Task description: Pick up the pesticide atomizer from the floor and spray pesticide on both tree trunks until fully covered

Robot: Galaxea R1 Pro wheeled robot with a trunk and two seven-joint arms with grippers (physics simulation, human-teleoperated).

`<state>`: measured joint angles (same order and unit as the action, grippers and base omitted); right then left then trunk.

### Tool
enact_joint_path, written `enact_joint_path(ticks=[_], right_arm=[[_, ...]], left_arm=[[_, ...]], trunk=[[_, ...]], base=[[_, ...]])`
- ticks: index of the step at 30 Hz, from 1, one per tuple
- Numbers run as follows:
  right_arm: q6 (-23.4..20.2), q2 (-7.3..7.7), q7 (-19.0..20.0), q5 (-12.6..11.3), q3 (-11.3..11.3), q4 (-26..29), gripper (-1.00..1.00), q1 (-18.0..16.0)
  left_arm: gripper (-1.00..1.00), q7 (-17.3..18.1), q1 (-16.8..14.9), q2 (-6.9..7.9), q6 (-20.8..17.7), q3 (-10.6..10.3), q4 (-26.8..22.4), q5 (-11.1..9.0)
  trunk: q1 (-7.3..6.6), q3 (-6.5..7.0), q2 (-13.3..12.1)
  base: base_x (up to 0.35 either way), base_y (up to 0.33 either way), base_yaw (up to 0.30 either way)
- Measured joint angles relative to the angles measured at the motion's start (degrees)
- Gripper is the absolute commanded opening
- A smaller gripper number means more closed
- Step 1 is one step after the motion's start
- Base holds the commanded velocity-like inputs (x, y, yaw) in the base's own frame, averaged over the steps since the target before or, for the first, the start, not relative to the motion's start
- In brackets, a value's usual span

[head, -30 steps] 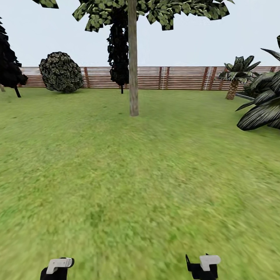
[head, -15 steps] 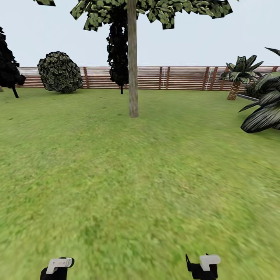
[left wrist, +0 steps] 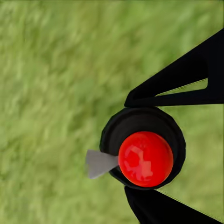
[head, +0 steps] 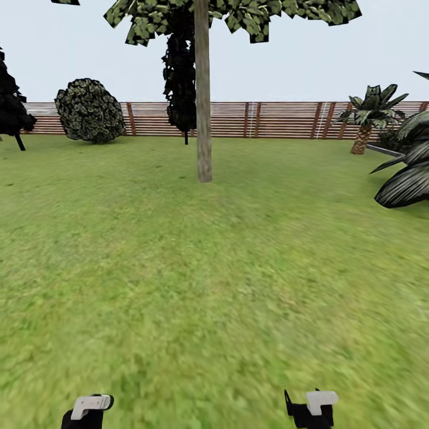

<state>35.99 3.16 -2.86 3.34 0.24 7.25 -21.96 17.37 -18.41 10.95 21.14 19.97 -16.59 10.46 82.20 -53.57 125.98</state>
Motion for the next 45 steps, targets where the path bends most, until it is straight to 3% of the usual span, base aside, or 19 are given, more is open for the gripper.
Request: enact_joint_path(ticks=[45], right_arm=[[0.0,0.0,0.0,0.0,0.0,0.0,1.0,0.0]], left_arm=[[-1.0,0.0,0.0,-0.03,0.0,0.0,-0.2,0.0]], trunk=[[0.0,0.0,0.0]], base=[[0.339,0.0,0.0]])
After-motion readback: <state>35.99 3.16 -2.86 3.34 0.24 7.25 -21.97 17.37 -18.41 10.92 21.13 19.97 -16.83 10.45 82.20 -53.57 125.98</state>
